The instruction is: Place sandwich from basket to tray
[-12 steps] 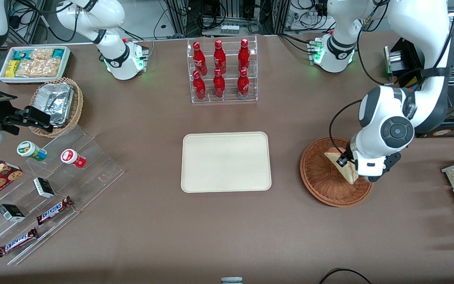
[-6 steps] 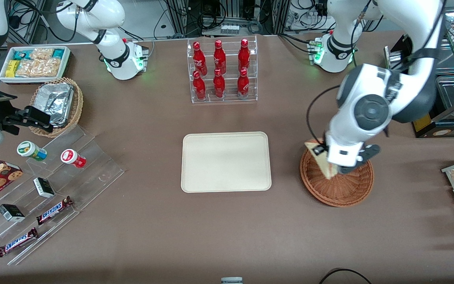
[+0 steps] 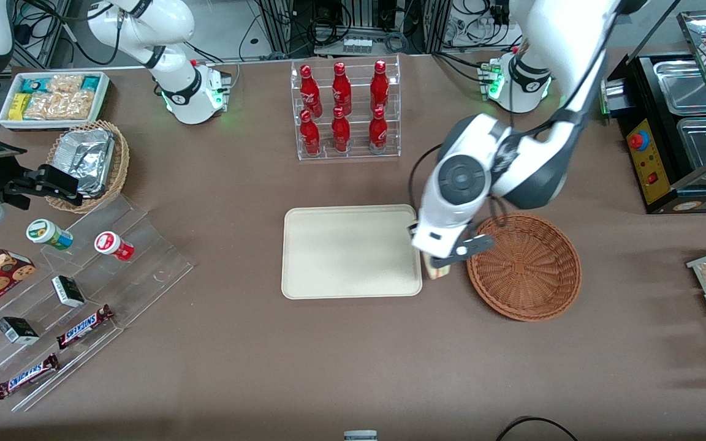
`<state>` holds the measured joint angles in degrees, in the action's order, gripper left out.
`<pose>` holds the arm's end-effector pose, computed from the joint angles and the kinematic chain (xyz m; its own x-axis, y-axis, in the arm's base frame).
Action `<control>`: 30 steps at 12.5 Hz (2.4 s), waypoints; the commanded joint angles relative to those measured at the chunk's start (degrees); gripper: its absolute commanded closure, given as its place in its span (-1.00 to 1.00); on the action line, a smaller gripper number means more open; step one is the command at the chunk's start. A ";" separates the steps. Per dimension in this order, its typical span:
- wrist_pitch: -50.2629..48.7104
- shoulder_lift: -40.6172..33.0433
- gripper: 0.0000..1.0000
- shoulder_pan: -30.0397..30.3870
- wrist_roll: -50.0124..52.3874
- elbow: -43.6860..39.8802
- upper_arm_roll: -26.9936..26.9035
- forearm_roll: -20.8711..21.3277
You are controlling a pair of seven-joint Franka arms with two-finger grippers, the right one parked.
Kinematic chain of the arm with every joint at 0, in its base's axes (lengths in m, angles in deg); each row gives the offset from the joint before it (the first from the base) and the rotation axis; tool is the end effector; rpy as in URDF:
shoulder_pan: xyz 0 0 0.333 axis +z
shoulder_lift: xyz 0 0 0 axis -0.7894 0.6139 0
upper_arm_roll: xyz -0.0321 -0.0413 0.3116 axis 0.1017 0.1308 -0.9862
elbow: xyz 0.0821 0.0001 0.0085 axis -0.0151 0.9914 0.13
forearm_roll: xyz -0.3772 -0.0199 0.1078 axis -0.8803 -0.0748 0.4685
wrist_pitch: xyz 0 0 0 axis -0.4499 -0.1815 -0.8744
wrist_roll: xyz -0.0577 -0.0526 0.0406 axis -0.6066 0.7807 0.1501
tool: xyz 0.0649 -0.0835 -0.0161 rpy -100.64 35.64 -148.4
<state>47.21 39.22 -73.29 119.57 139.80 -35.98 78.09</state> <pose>0.5668 -0.3790 0.3782 0.9373 0.3235 -0.1298 0.3140 -0.9453 -0.0882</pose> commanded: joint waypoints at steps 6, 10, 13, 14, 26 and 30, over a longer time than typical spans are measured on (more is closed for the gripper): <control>7.22 11.62 1.00 -10.74 0.69 -6.52 -0.72 4.30; 8.81 14.35 1.00 -12.94 1.56 -6.51 -0.81 6.49; 9.60 15.23 1.00 -13.21 2.36 -6.52 -0.81 7.90; 9.69 15.32 0.97 -13.21 2.36 -6.52 -0.81 7.90; -9.17 -4.96 -1.00 -4.70 3.42 -5.99 -0.81 3.60; -19.90 -13.23 -1.00 2.60 0.63 -5.72 -0.81 0.79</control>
<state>30.14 30.22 -73.87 122.19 131.73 -37.06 80.79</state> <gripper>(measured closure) 0.000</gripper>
